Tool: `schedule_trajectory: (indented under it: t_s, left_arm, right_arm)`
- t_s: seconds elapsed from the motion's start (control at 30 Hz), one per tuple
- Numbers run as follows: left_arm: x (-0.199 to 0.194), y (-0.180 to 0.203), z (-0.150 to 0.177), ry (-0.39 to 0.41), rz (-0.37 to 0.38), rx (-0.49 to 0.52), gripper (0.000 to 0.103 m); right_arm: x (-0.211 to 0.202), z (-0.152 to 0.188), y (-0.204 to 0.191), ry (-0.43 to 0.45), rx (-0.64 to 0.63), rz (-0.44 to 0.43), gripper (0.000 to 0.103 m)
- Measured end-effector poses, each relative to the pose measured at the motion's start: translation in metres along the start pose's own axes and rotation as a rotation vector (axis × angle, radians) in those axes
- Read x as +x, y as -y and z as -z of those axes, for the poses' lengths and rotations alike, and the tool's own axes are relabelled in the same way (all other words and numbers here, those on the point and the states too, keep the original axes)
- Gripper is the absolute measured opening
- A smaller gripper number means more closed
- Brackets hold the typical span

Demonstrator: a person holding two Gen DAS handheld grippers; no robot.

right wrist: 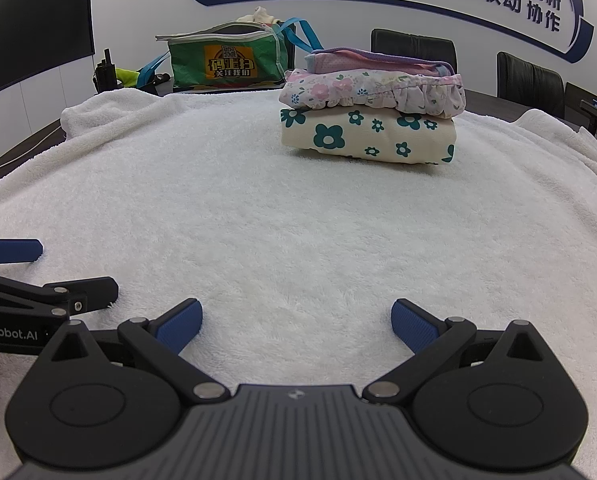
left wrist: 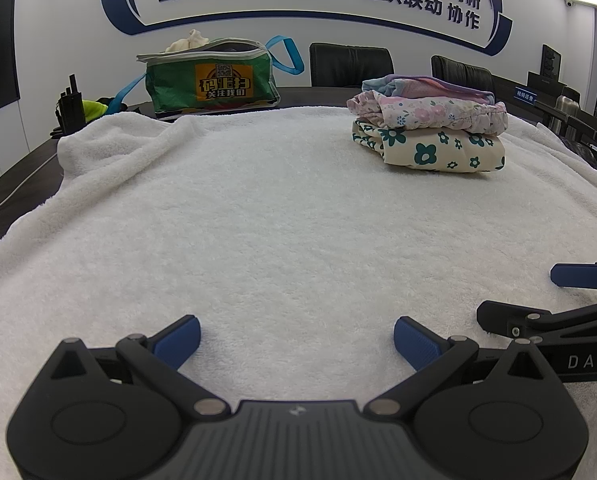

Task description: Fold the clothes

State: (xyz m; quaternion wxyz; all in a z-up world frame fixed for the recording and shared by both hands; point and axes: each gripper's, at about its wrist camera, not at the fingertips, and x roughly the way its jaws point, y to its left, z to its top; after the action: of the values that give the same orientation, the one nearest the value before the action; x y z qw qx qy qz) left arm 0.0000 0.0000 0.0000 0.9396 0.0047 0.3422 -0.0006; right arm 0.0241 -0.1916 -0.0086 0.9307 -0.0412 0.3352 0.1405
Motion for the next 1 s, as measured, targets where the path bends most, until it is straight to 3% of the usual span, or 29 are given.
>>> schedule_trajectory:
  t_s: [1.0]
  left_arm:
    - [0.0058, -0.0003, -0.0024, 0.001, 0.001, 0.0, 0.103]
  right_arm:
    - [-0.0001, -0.0002, 0.0003, 0.0, 0.0, 0.0, 0.102]
